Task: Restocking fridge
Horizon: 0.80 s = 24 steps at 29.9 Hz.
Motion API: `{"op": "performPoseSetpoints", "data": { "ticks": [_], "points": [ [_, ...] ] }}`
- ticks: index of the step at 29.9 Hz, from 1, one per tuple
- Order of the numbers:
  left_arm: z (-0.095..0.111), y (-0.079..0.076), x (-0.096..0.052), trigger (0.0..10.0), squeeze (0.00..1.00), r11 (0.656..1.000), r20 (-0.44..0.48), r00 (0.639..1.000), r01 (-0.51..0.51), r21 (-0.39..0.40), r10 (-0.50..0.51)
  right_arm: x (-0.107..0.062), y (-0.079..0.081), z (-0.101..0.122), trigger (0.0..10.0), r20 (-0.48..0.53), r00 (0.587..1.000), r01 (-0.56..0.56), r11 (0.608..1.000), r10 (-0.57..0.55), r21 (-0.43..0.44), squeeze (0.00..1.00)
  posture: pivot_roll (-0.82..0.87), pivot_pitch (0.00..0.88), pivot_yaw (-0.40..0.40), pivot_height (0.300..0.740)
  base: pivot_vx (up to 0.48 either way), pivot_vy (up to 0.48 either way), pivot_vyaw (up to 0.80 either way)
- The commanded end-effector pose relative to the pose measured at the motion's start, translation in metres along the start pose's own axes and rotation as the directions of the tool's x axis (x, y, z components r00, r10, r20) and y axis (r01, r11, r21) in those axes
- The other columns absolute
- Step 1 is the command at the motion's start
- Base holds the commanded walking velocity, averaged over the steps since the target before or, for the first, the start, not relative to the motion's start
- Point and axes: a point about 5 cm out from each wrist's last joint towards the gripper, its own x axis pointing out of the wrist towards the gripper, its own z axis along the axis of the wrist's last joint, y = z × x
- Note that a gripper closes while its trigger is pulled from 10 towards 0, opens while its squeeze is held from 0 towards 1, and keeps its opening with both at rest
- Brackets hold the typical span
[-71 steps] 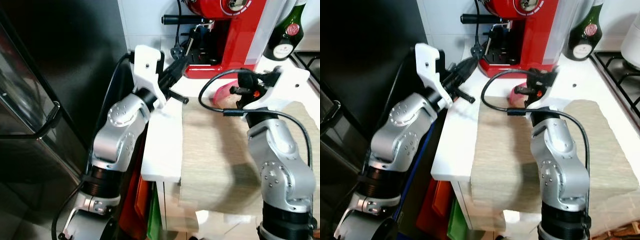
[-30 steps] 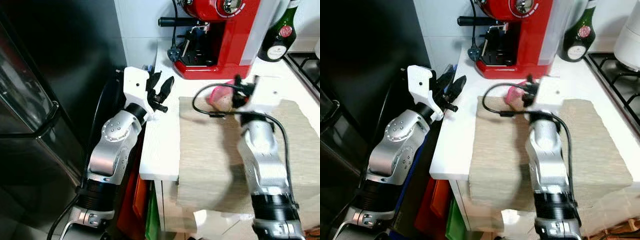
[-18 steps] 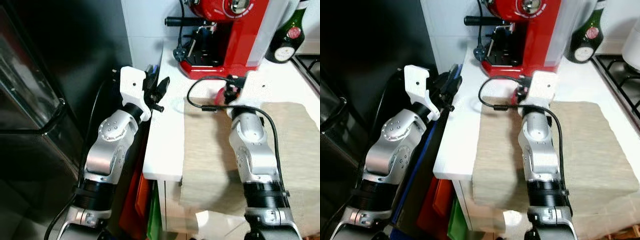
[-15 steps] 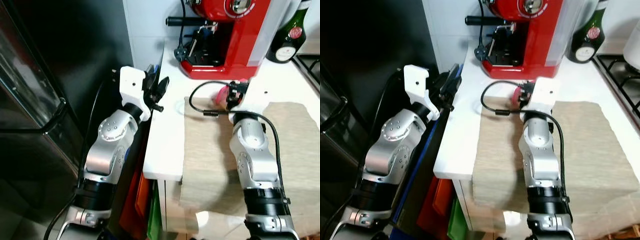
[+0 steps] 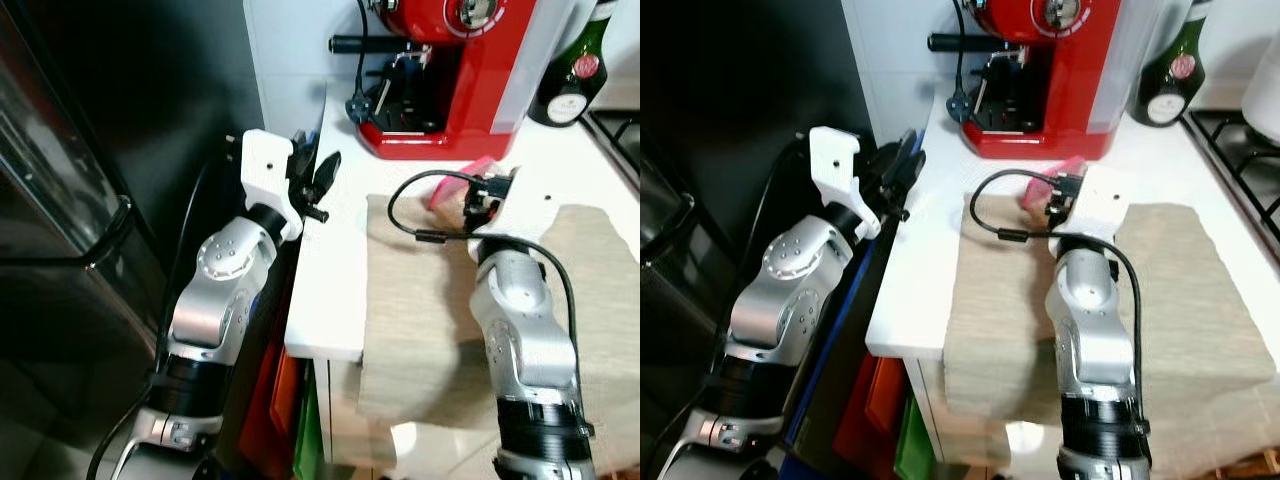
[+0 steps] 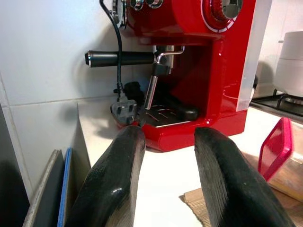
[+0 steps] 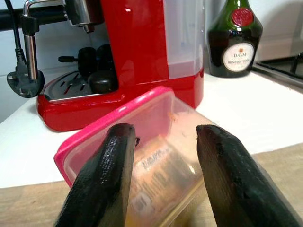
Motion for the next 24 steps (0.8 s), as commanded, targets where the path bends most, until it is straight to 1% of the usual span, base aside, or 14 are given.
{"op": "performPoseSetpoints", "data": {
  "ticks": [1,3,4,6,10,12,13,14,15,16,19,24],
  "points": [
    [0.004,0.002,0.004,10.0,0.00,1.000,-0.001,1.000,0.011,0.007,-0.011,-0.007,-0.013,-0.035,10.0,-0.196,0.980,0.034,0.999,-0.034,-0.001,0.00,-0.07,0.000,0.060,0.740,0.000,0.000,0.00],
    [0.005,0.002,0.006,10.0,0.00,1.000,0.001,1.000,0.015,0.007,-0.015,-0.011,-0.021,-0.040,10.0,-0.236,0.971,0.047,0.999,-0.047,-0.004,0.00,-0.08,0.000,0.065,0.740,0.000,0.000,0.00],
    [0.005,0.003,0.007,10.0,0.00,1.000,0.002,1.000,0.017,0.006,-0.017,-0.017,-0.028,-0.044,10.0,-0.268,0.961,0.063,0.998,-0.064,-0.012,0.00,-0.09,0.000,0.066,0.740,0.000,0.000,0.00],
    [0.006,0.003,0.008,10.0,0.00,1.000,0.002,1.000,0.018,0.004,-0.018,-0.023,-0.038,-0.047,10.0,-0.293,0.951,0.097,0.995,-0.100,-0.027,0.00,-0.09,0.000,0.068,0.740,0.000,0.000,0.00],
    [0.006,0.003,0.009,10.0,0.00,1.000,0.001,1.000,0.022,-0.003,-0.022,-0.035,-0.053,-0.046,10.0,-0.297,0.945,0.120,0.990,-0.138,-0.078,0.00,-0.10,0.000,0.070,0.740,0.000,0.000,0.00],
    [0.006,0.003,0.009,10.0,0.00,1.000,0.002,1.000,0.023,-0.004,-0.023,-0.037,-0.053,-0.042,10.0,-0.273,0.952,0.118,0.990,-0.136,-0.080,0.00,-0.10,0.000,0.071,0.740,0.000,0.000,0.00],
    [0.006,0.003,0.009,10.0,0.00,1.000,0.002,1.000,0.025,-0.005,-0.025,-0.035,-0.047,-0.033,10.0,-0.217,0.970,0.097,0.994,-0.108,-0.059,0.00,-0.10,0.000,0.070,0.740,0.000,0.000,0.00],
    [0.006,0.002,0.010,10.0,0.00,0.999,0.005,0.999,0.032,-0.008,-0.032,-0.030,-0.033,-0.007,10.0,-0.054,0.998,0.036,0.998,-0.039,-0.052,0.00,-0.10,0.000,0.067,0.740,0.000,0.000,0.00],
    [0.006,0.002,0.010,10.0,0.00,0.999,0.005,0.999,0.032,-0.008,-0.032,-0.030,-0.033,-0.007,10.0,-0.054,0.998,0.036,0.998,-0.039,-0.052,0.00,-0.10,0.000,0.067,0.740,0.000,0.000,0.00],
    [0.007,0.000,0.011,10.0,0.00,0.999,0.008,0.999,0.039,-0.007,-0.039,-0.027,-0.022,0.015,10.0,0.072,0.997,-0.010,0.998,0.014,-0.062,0.00,-0.10,0.000,0.060,0.740,0.000,0.000,0.00],
    [0.006,-0.001,0.012,10.0,0.00,0.999,0.010,0.999,0.037,-0.007,-0.036,-0.025,-0.012,0.036,10.0,0.175,0.983,-0.047,0.996,0.060,-0.077,0.00,-0.09,0.000,0.051,0.740,0.000,0.000,0.00],
    [0.005,-0.001,0.012,10.0,0.00,1.000,0.014,1.000,0.015,-0.014,-0.015,-0.018,-0.005,0.055,10.0,0.281,0.956,-0.056,0.991,0.089,-0.123,0.00,-0.08,0.000,0.040,0.740,0.000,0.000,0.00]
  ]
}}
